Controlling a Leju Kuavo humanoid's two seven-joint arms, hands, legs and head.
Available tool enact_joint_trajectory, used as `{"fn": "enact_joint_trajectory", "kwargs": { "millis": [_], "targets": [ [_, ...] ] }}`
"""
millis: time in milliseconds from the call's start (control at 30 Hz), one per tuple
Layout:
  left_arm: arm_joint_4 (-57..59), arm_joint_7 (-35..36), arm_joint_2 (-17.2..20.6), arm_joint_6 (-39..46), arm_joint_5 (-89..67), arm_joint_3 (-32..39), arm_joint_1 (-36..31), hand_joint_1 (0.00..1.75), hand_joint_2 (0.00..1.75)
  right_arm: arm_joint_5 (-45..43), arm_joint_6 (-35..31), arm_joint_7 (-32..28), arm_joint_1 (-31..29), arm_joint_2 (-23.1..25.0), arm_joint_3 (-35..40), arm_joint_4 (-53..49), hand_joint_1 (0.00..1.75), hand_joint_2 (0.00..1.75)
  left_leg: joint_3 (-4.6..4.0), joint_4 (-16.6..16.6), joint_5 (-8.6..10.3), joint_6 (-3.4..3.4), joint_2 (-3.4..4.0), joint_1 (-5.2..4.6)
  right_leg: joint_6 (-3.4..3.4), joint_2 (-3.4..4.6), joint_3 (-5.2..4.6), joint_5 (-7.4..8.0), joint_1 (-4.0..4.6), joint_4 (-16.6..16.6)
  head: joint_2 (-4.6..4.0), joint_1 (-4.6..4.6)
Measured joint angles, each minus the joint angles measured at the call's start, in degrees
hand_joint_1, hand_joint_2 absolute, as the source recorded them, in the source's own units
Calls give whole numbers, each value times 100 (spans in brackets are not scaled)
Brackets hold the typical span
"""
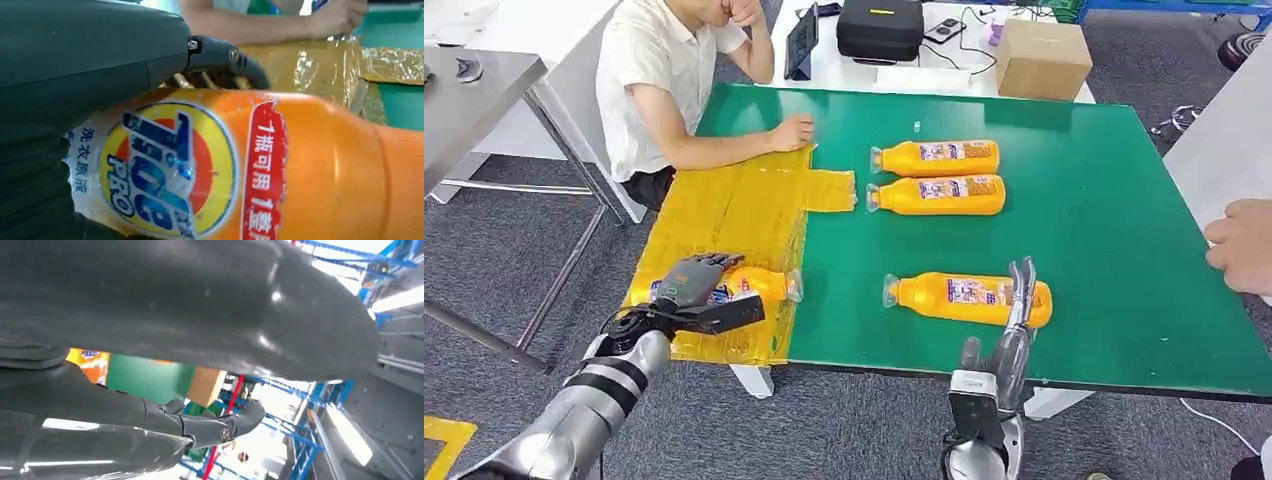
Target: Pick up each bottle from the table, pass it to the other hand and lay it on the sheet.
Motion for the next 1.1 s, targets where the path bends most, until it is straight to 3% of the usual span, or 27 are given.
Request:
{"fn": "enact_joint_trajectory", "kwargs": {
  "millis": [267, 667, 800, 933, 1100],
  "targets": [
    [719, -735, -31, -806, 455, 151, -424, 0, 175, -343, 0, 0, -200, -184, 251, 251, 0, 0, 22, -2, -1, -1, -6, 0, 0, -2, 24, -2, -1, 1, 0, 0],
    [1180, -997, -24, -1738, 715, 229, -722, 0, 175, -422, 0, 0, -362, -323, 363, 459, 0, 0, 52, -3, -1, -1, -21, 0, 0, -9, 62, -3, -2, 0, 0, 0],
    [1217, -1086, -20, -1564, 717, 225, -725, 0, 175, -431, 0, 0, -391, -350, 367, 511, 0, 0, 57, -3, -1, -1, -22, 0, 0, -8, 62, -3, -1, 0, 0, 0],
    [1180, -1141, -76, -718, 520, 111, -665, 0, 175, -452, 0, 0, -400, -367, 363, 562, 0, 0, 55, -3, 0, -1, -22, 0, 0, -14, 60, -4, -2, 0, 0, 0],
    [1147, -1171, -92, -496, 448, 17, -647, 0, 175, -474, 0, 0, -396, -378, 363, 601, 0, 0, 54, -3, 0, -1, -24, 0, 1, -19, 56, -4, -1, 0, 0, 0]
  ]
}}
